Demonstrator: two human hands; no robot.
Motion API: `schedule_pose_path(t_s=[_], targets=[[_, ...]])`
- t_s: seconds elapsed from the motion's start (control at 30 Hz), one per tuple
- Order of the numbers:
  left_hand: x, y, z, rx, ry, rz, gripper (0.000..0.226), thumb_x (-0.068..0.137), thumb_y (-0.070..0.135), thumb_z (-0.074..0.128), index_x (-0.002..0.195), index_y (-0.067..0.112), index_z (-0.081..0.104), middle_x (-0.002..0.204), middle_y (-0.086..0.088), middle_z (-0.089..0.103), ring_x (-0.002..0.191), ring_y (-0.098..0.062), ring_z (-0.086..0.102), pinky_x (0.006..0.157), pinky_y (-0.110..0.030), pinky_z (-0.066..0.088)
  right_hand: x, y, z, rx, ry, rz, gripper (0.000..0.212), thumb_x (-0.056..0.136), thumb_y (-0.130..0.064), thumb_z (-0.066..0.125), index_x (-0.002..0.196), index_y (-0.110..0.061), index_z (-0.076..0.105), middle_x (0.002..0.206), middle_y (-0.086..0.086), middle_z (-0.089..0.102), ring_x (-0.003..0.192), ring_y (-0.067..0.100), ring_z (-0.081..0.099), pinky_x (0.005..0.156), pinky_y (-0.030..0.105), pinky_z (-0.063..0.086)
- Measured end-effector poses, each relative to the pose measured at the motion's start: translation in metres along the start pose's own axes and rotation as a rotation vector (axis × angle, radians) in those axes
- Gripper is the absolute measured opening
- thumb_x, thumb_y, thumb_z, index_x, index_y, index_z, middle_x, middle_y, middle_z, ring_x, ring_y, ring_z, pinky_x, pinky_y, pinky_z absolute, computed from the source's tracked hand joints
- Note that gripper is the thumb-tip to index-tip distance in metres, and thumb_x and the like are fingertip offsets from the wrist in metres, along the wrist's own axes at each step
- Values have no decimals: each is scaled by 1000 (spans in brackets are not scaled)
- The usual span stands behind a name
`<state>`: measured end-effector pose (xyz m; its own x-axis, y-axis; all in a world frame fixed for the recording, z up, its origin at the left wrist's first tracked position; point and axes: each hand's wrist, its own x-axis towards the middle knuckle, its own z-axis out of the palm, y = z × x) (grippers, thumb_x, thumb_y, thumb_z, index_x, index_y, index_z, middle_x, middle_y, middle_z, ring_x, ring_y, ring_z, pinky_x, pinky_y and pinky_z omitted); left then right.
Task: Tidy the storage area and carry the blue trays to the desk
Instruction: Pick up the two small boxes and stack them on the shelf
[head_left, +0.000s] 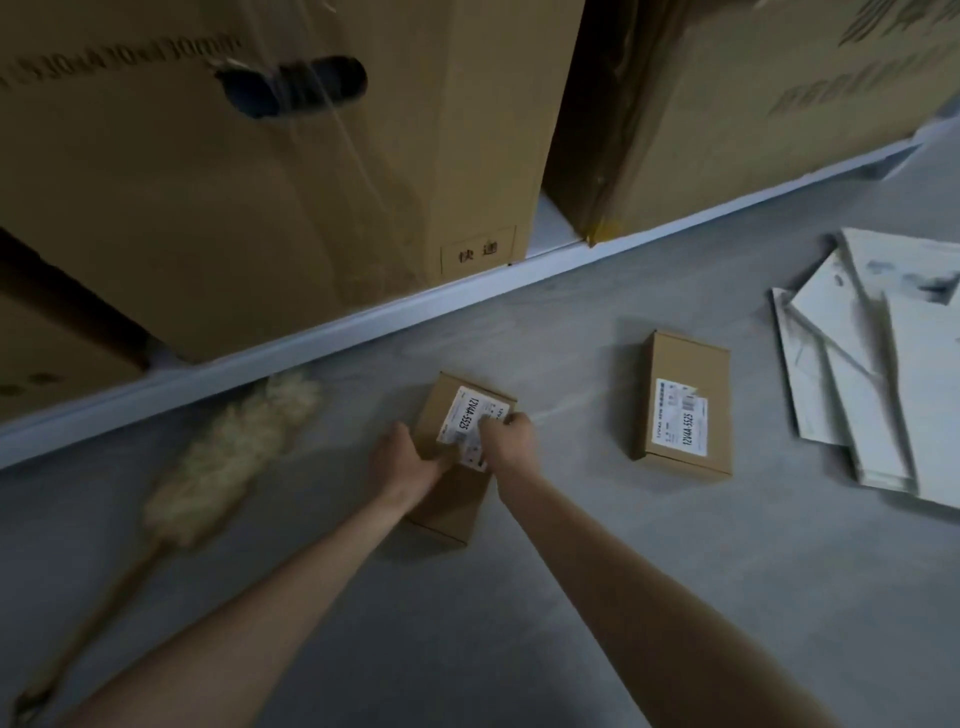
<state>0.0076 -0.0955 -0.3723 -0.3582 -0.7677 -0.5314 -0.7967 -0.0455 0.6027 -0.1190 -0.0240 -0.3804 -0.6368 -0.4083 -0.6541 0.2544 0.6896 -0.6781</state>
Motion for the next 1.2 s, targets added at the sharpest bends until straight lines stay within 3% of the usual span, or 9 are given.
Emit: schedule_pose_path(t_s=[0.1, 0.17, 0.3, 0.47, 0.6, 0.77, 0.9, 1.07, 1.2], targets=[[-6, 3, 7, -267, 22, 3, 51, 72, 27, 87, 105, 11, 52, 95, -4, 62, 88, -24, 60, 60, -24, 40, 4, -9, -10, 19, -50, 2, 26, 70, -28, 53, 80, -9, 67, 85, 13, 73, 80, 31, 73, 72, 50, 61], [-9, 11, 12, -478, 15, -49, 53, 73, 15, 86, 111, 16, 49, 106, -10, 62, 96, -28, 61, 70, -31, 48, -9, -41, -33, 20, -69, 14, 21, 81, -21, 56, 88, -5, 67, 90, 17, 73, 84, 32, 73, 74, 46, 60], [-21, 50, 34, -711, -14, -51, 62, 79, 7, 79, 130, 24, 48, 113, -9, 61, 91, -21, 61, 70, -29, 49, 5, -64, -109, -392, 0, -143, 25, 93, -31, 54, 96, -7, 62, 90, 10, 65, 85, 27, 64, 72, 35, 50], [-35, 83, 62, -729, -39, 69, 62, 82, 18, 77, 135, 32, 46, 117, 0, 64, 100, -19, 64, 77, -32, 52, 44, -18, -196, -1017, 418, -40, 78, 87, -63, 51, 146, -16, 32, 151, 18, 35, 134, 44, 38, 103, 51, 41], [-34, 89, 72, -628, -6, 147, 70, 81, 30, 76, 140, 37, 40, 130, 2, 58, 115, -22, 58, 97, -49, 49, 62, 13, -215, -756, 316, 206, 125, 68, -80, 64, 157, -25, -5, 165, 19, -4, 140, 54, 29, 107, 60, 39], [-33, 96, 72, -487, -70, 198, 86, 84, 34, 73, 149, 51, 20, 145, 6, 47, 127, -20, 49, 101, -53, 46, 54, 11, -232, -624, 319, 83, 106, 62, -77, 68, 145, -27, 26, 144, 17, 36, 125, 47, 48, 102, 54, 45], [-9, 97, 81, -488, -73, 198, 92, 73, 45, 74, 147, 57, 21, 148, 4, 46, 135, -22, 44, 106, -57, 43, 27, -19, -219, -288, 158, -70, 95, 64, -72, 71, 139, -22, 41, 135, 15, 43, 114, 36, 56, 97, 47, 53], [-22, 116, 62, -626, -98, 183, 73, 94, 24, 65, 155, 35, 26, 155, 1, 41, 138, -21, 43, 113, -50, 38, -15, -37, -162, -431, 14, -160, 111, 60, -84, 62, 150, -28, 29, 143, 11, 38, 127, 35, 50, 101, 47, 49], [-30, 104, 41, -709, -112, 130, 52, 102, 40, 47, 151, 28, 35, 151, -3, 45, 134, -24, 47, 112, -47, 39, -38, -34, -125, -520, 29, -196, 118, 56, -97, 41, 153, -32, 23, 148, 10, 34, 132, 38, 45, 109, 49, 41]])
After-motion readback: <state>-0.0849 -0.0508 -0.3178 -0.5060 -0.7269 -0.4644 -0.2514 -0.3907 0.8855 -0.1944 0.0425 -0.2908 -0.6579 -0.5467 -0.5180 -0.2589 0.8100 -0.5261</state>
